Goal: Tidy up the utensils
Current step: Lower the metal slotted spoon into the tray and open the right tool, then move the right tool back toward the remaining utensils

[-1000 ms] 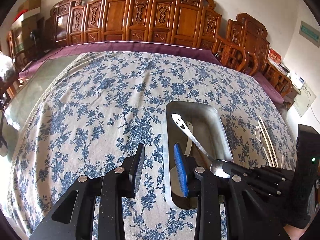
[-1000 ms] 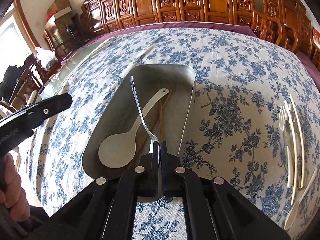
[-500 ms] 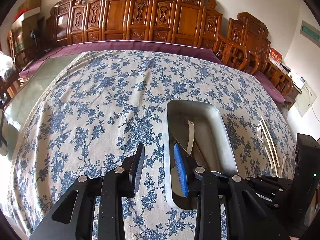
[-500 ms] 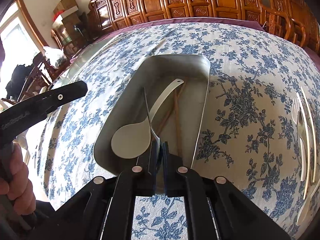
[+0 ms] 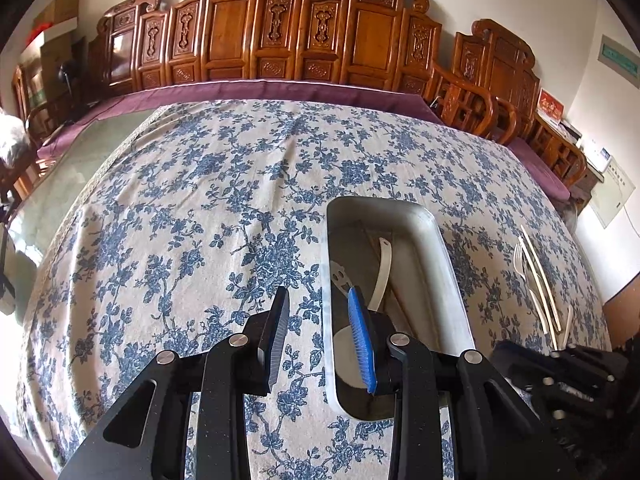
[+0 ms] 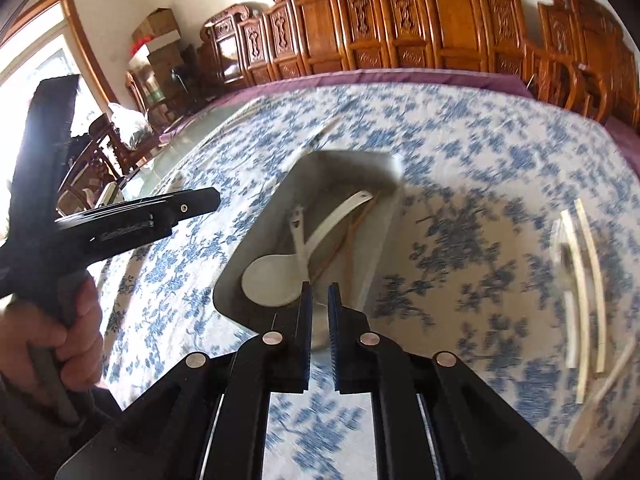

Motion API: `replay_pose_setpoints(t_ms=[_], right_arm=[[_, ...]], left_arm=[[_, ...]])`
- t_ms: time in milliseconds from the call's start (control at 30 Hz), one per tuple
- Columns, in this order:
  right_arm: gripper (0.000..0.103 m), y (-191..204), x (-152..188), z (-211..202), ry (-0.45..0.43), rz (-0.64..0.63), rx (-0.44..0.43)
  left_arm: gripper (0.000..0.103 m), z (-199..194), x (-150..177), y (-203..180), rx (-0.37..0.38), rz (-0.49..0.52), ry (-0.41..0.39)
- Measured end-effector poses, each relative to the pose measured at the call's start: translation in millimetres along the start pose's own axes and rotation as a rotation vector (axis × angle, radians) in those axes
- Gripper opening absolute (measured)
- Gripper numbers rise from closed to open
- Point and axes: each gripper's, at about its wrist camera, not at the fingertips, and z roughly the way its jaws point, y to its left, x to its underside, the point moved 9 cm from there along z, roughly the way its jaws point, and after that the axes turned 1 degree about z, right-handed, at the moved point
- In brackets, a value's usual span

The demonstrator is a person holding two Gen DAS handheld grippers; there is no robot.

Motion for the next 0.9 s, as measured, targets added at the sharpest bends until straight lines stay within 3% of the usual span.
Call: replay_pose_setpoints(t_ms=[300, 400, 600, 667, 900], right_arm=[[0.01, -62.2, 7.3, -54.1, -0.063, 0.009, 0.104], [0.01, -85.9, 11.5, -70.0, -0.079, 0.03, 0.139], [0.015, -138.9, 28.7, -94.4, -0.086, 0.082, 0.215], [0.021, -157.5, 35.8, -102.4, -0.086, 0.091, 0.249], [0.024, -213.1, 68.4, -115.5, -0.057, 0.149, 0.323]], left_arm=[[0.029, -7.1, 0.3, -15.6, 0.021, 0.035, -0.019], [0.044, -10.5, 2.1, -24.2, 0.029, 0.061, -0.031], [0.046, -18.1, 5.9, -42.8, 0.06, 0.098, -0.043], [0.059, -22.1, 8.1, -51.5, 0.075, 0.112, -0.052], [0.06, -33.5, 21.1, -96.6, 0.11, 0.192, -0.054]])
